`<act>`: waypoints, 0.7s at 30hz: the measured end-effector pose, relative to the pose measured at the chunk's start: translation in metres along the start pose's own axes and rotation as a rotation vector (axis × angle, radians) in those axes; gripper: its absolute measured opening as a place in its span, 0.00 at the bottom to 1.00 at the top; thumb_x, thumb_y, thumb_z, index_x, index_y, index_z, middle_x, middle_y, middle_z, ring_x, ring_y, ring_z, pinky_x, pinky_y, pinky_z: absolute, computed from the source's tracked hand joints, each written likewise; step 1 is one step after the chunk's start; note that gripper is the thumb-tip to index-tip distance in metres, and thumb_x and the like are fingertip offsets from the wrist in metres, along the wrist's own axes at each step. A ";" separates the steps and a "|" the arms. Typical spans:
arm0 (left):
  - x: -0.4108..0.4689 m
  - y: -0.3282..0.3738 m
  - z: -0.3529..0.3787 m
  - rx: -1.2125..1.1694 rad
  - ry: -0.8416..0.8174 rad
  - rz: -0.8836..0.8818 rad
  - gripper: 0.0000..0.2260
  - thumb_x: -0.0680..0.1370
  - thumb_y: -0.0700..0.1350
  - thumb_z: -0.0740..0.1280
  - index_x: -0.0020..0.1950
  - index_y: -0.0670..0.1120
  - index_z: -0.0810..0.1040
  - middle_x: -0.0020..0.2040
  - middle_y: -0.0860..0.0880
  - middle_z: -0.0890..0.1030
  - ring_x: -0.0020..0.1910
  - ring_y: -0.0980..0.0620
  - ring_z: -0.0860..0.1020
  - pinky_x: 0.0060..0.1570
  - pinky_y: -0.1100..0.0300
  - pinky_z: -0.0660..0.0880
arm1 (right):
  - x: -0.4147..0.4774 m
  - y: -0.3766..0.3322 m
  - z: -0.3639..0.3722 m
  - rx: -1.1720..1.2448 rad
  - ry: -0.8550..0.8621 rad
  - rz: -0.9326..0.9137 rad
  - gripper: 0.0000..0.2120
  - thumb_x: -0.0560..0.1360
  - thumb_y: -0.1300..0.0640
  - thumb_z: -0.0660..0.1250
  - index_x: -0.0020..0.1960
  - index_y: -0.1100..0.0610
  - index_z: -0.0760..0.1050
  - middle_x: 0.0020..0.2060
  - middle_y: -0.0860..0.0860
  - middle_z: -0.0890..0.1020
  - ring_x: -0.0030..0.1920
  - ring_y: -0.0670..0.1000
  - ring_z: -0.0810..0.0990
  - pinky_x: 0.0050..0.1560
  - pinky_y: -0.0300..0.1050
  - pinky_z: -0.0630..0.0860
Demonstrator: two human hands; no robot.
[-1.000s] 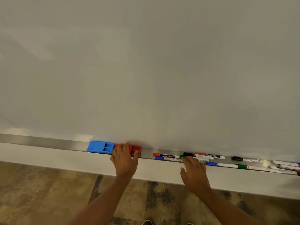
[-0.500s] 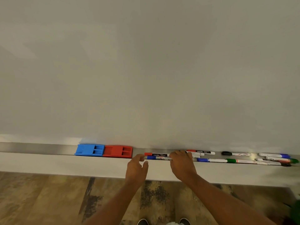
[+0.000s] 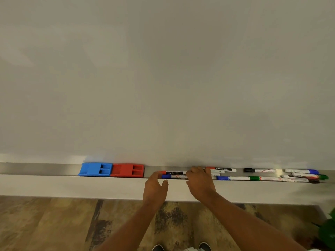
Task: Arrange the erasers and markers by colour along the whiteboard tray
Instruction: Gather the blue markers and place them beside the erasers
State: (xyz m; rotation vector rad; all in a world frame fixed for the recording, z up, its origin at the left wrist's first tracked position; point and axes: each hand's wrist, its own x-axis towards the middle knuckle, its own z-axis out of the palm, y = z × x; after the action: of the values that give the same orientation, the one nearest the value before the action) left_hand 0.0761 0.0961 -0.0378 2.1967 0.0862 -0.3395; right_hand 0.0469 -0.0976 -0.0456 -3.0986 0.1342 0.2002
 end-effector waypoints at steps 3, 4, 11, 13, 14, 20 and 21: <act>-0.001 0.003 0.002 -0.041 0.011 -0.013 0.17 0.82 0.42 0.71 0.70 0.51 0.77 0.63 0.50 0.83 0.51 0.46 0.84 0.50 0.61 0.82 | -0.001 0.001 0.001 -0.002 -0.019 -0.006 0.15 0.81 0.49 0.67 0.67 0.50 0.77 0.64 0.50 0.78 0.66 0.55 0.74 0.71 0.56 0.64; -0.001 0.005 0.002 -0.052 0.018 -0.018 0.16 0.82 0.42 0.71 0.69 0.51 0.77 0.63 0.51 0.83 0.50 0.48 0.84 0.45 0.66 0.79 | -0.001 0.001 0.001 -0.001 -0.026 -0.005 0.16 0.81 0.50 0.67 0.67 0.50 0.76 0.64 0.50 0.78 0.66 0.55 0.74 0.71 0.56 0.64; -0.008 0.018 0.009 -0.139 0.058 -0.037 0.14 0.80 0.38 0.71 0.65 0.48 0.78 0.58 0.50 0.83 0.42 0.57 0.81 0.33 0.77 0.73 | 0.000 0.000 -0.003 0.033 -0.048 0.022 0.17 0.79 0.56 0.70 0.67 0.50 0.76 0.64 0.51 0.77 0.66 0.55 0.74 0.71 0.55 0.64; -0.012 0.022 0.011 -0.173 0.071 -0.048 0.15 0.80 0.37 0.71 0.65 0.48 0.78 0.58 0.50 0.83 0.41 0.57 0.81 0.32 0.77 0.72 | -0.001 0.002 -0.004 0.049 -0.031 0.027 0.15 0.78 0.57 0.70 0.65 0.51 0.77 0.62 0.51 0.77 0.64 0.56 0.75 0.70 0.55 0.65; -0.014 0.024 0.012 -0.187 0.081 -0.053 0.15 0.80 0.36 0.71 0.65 0.48 0.78 0.57 0.51 0.83 0.39 0.58 0.82 0.31 0.77 0.72 | -0.001 0.003 -0.004 0.057 -0.019 0.030 0.14 0.78 0.58 0.69 0.63 0.51 0.78 0.61 0.51 0.77 0.63 0.56 0.75 0.69 0.55 0.66; -0.022 0.033 0.011 -0.318 0.109 -0.028 0.20 0.79 0.36 0.74 0.66 0.54 0.75 0.59 0.53 0.82 0.48 0.60 0.82 0.37 0.73 0.77 | -0.005 0.012 -0.003 0.112 0.047 0.031 0.11 0.80 0.56 0.67 0.62 0.51 0.75 0.61 0.51 0.77 0.62 0.55 0.75 0.66 0.54 0.68; -0.023 0.035 0.010 -0.363 0.105 -0.037 0.22 0.79 0.38 0.75 0.69 0.53 0.75 0.60 0.53 0.81 0.53 0.58 0.81 0.42 0.70 0.77 | -0.007 0.012 -0.002 0.127 0.060 0.029 0.11 0.80 0.55 0.67 0.63 0.50 0.74 0.61 0.51 0.77 0.63 0.55 0.75 0.66 0.53 0.68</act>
State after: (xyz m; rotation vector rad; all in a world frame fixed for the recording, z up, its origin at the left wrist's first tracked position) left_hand 0.0586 0.0680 -0.0099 1.8529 0.2289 -0.2102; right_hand 0.0393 -0.1091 -0.0426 -2.9781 0.1861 0.0960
